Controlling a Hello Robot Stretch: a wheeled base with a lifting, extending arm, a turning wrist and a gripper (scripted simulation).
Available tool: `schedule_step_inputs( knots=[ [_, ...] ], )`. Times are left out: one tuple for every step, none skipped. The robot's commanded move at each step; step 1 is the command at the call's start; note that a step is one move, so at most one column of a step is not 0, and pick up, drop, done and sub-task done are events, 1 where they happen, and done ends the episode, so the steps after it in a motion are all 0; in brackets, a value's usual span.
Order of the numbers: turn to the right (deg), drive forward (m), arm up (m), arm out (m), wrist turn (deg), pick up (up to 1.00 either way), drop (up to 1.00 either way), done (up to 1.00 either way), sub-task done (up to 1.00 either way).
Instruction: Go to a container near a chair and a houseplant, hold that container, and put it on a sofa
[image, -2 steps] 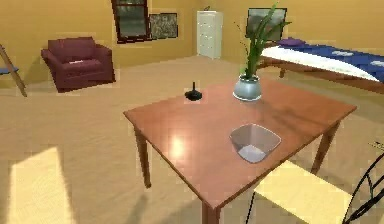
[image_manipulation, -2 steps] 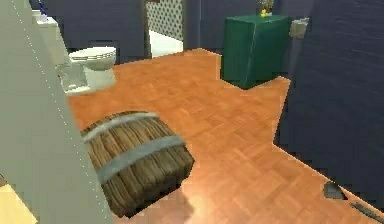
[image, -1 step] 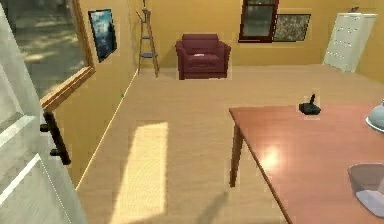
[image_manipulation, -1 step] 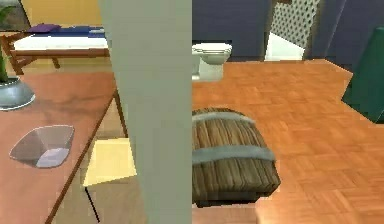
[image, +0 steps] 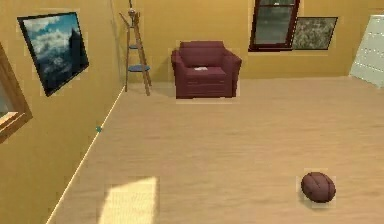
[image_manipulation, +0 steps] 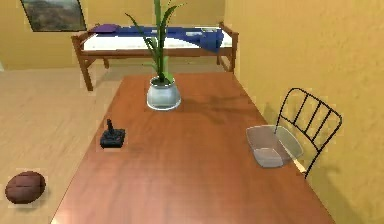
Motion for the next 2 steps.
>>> schedule_step_inputs(
  knots=[
    [-3.0,0.0,0.0,0.0,0.0,0.0,0.0,0.0,0.0],
    [0.0,0.55,0.0,0.0,0.0,0.0,0.0,0.0,0.0]
  ],
)
